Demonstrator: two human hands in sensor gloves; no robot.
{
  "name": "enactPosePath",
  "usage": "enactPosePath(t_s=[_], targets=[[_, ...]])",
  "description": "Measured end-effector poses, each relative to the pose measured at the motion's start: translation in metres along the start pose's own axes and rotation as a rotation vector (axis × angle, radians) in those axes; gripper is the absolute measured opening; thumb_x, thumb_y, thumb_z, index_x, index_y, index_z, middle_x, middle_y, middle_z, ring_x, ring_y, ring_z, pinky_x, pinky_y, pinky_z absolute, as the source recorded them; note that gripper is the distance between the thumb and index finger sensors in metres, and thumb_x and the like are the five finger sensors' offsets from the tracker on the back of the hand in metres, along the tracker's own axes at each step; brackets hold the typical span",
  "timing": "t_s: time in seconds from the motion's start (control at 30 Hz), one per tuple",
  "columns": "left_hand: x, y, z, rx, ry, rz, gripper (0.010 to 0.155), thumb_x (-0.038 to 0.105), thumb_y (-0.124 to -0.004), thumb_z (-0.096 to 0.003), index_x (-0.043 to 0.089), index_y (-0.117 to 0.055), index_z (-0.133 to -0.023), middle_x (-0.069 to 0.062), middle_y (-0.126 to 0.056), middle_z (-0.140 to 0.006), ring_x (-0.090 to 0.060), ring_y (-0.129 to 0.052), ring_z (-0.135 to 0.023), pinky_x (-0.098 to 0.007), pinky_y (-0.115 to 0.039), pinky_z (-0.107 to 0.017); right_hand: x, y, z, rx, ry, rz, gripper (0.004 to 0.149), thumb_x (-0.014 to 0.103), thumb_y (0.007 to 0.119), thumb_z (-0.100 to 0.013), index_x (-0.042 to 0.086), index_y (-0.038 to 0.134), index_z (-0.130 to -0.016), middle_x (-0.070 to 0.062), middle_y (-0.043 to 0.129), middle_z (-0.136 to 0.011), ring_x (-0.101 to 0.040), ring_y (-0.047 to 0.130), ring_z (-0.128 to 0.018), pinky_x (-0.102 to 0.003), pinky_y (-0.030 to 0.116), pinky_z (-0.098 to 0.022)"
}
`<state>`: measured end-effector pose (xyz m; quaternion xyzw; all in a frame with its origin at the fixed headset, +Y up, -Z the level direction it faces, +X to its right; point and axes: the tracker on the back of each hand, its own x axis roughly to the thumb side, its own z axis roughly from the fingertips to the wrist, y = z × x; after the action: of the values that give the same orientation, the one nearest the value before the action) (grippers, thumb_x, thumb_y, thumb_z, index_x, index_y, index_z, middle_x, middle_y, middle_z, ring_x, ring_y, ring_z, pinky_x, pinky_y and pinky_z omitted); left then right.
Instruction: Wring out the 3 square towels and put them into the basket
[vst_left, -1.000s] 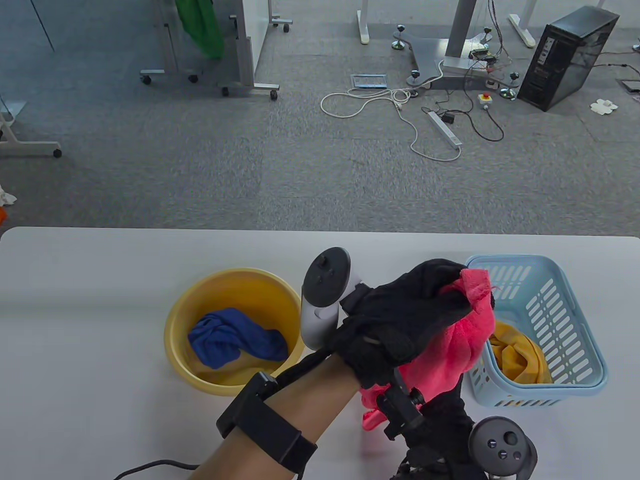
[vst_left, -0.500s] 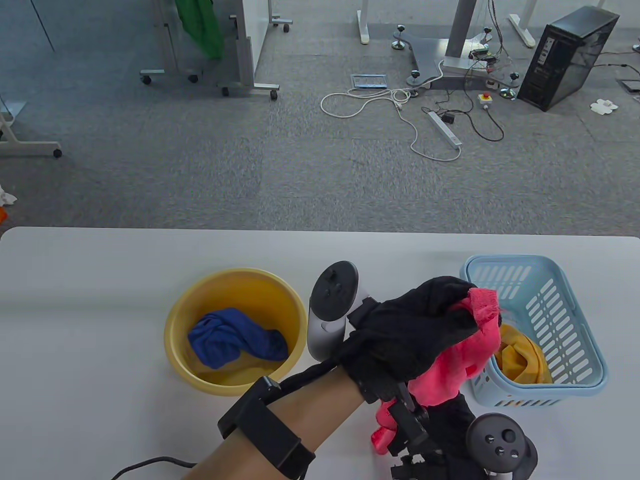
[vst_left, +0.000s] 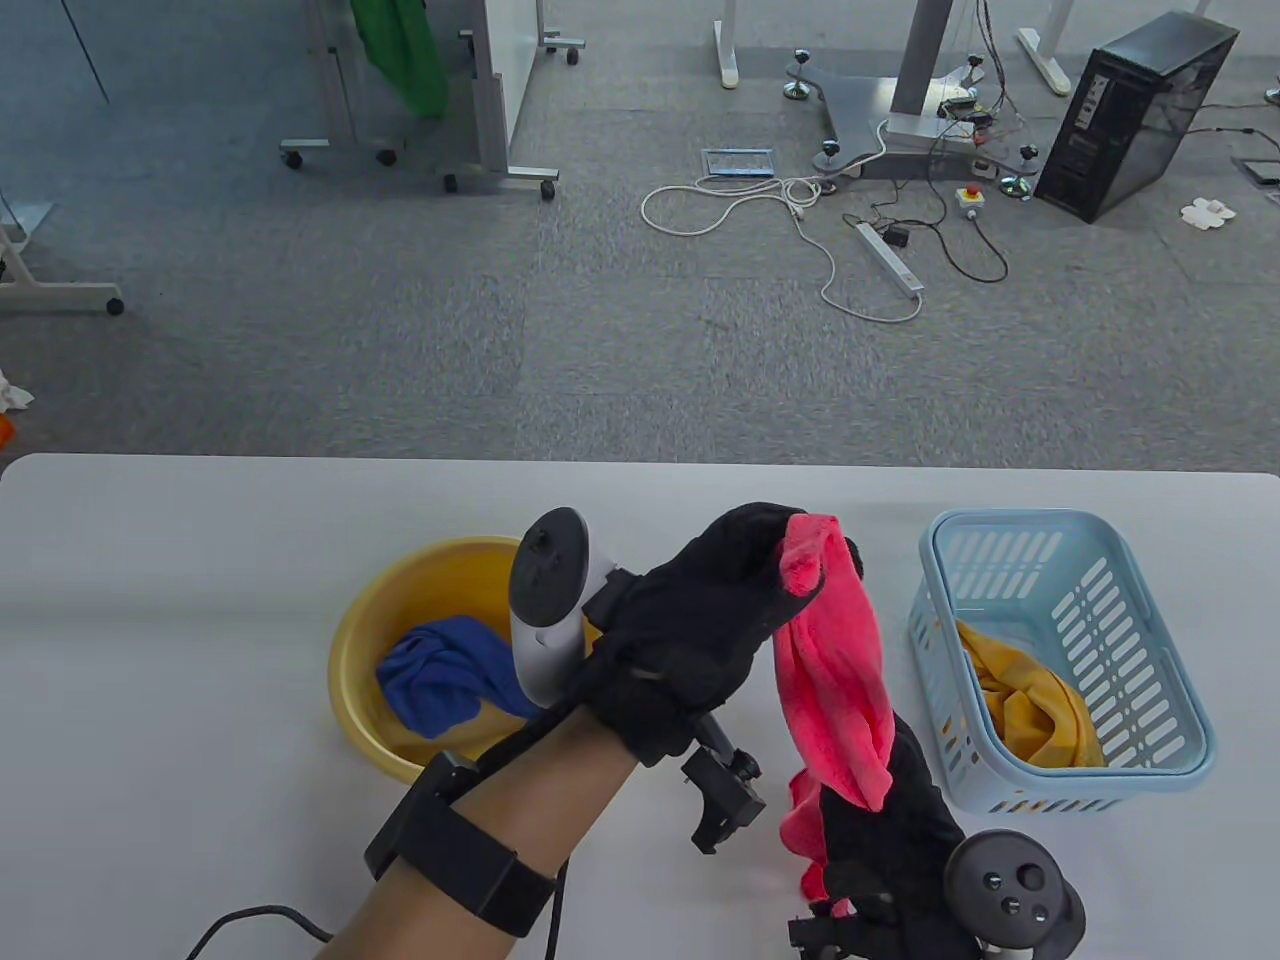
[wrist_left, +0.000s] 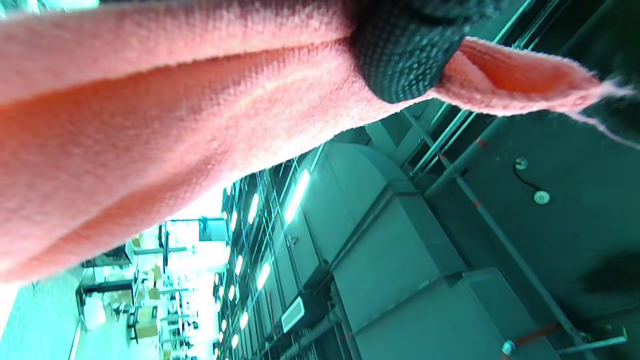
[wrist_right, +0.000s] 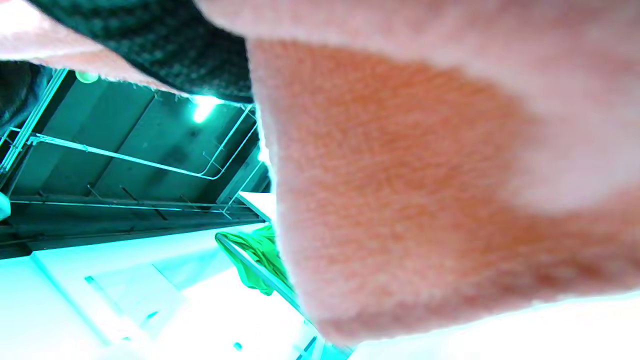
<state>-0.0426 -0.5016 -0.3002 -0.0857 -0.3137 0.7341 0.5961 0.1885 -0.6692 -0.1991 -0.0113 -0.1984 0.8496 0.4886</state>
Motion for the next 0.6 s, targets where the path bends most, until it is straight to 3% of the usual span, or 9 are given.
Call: enactPosePath(t_s=[0.1,0.2,0.47,0.6], targets=[[-0.006,0.015,0.005,0.05,0.008,0.012,0.044,0.039,-0.082,-0.055,0.024,-0.077,-0.096,-0.01,-0.089,-0.094,-0.031,-0.099,-0.073,-0.06,-0.071,-0.062,-0.001,0.0,0.0,-0.017,-0.007,-0.004,0.051,0.021,0.088,-0.054,0.017,0.062,-0.097,-0.02,0.082,-0.091,-0.035,0.1,-0.065,-0.068,0.06,-0.07],[-0.011,0.029,0.01,0.089,0.023,-0.012,0.044,0.038,-0.082,-0.0555,0.022,-0.076,-0.097,-0.011,-0.088,-0.094,-0.033,-0.098,-0.074,-0.061,-0.07,-0.062,-0.001,0.0,-0.001,-0.009,-0.015,-0.003,0.067,0.021,0.085,-0.055,0.017,0.045,-0.109,-0.016,0.079,-0.093,-0.034,0.097,-0.064,-0.068,0.058,-0.07],[-0.032,0.06,0.029,0.239,0.104,-0.213,0.044,0.038,-0.082,-0.0552,0.021,-0.076,-0.096,-0.012,-0.088,-0.094,-0.033,-0.098,-0.074,-0.061,-0.07,-0.062,-0.001,-0.006,0.0,-0.08,-0.049,0.025,0.062,0.02,0.083,-0.056,0.018,0.049,-0.108,-0.017,0.073,-0.097,-0.035,0.092,-0.071,-0.07,0.053,-0.071],[-0.047,0.07,0.044,0.344,0.142,-0.405,0.045,0.038,-0.082,-0.0546,0.02,-0.076,-0.095,-0.013,-0.088,-0.093,-0.034,-0.097,-0.074,-0.061,-0.07,-0.061,0.001,-0.011,0.001,-0.111,-0.066,0.015,0.063,0.021,0.082,-0.056,0.018,0.048,-0.108,-0.016,0.072,-0.097,-0.034,0.091,-0.072,-0.07,0.053,-0.072]])
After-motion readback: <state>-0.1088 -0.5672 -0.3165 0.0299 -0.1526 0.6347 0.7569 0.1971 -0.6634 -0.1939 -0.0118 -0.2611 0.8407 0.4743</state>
